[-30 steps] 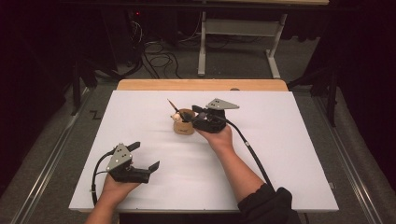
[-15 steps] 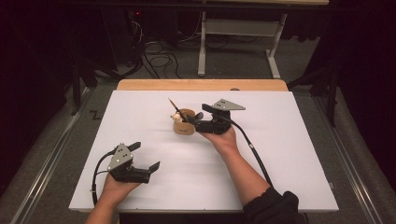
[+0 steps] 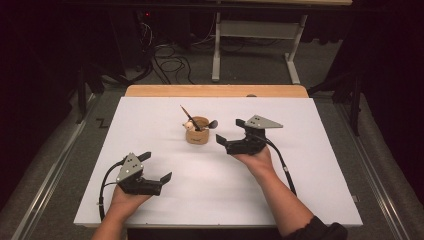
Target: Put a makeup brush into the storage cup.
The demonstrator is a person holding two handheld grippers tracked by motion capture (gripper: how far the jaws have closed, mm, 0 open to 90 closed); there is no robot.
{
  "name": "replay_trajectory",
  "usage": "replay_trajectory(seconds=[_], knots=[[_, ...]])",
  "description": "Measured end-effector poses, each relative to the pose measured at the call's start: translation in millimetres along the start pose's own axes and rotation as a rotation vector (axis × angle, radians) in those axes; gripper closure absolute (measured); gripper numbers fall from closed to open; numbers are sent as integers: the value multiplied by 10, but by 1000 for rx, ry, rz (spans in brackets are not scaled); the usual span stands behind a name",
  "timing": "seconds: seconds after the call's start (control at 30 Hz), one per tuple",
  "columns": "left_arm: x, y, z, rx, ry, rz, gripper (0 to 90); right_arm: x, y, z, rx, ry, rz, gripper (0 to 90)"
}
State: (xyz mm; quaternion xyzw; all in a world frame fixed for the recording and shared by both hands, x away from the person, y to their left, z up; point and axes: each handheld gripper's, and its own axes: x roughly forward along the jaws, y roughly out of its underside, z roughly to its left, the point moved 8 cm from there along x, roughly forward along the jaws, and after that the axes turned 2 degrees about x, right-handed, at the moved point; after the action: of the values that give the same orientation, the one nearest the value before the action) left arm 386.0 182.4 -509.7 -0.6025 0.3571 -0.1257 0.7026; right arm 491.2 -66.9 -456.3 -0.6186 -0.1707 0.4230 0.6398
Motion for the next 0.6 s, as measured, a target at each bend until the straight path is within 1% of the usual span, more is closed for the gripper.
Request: replay_trajectory(seconds=[0.1,0.23,0.37,0.4,0.47,0.6], knots=[[-2,-3,2,-9,-4,-1,3,-176,27,-27,4,4,-9,4],[4,1,-8,-9,-5,3,3,-449,93,-87,-9,23,-18,4],[5,14,-1,-20,-11,5,3,-739,175,-160,-15,42,-28,4],[7,15,0,-26,-13,1,3,-812,201,-179,-18,49,-25,4],[4,25,7,-30,-14,2,3,-964,252,-209,-17,51,-36,4],[17,50,6,-36,-18,12,3,-1259,396,-271,-36,79,-36,4]])
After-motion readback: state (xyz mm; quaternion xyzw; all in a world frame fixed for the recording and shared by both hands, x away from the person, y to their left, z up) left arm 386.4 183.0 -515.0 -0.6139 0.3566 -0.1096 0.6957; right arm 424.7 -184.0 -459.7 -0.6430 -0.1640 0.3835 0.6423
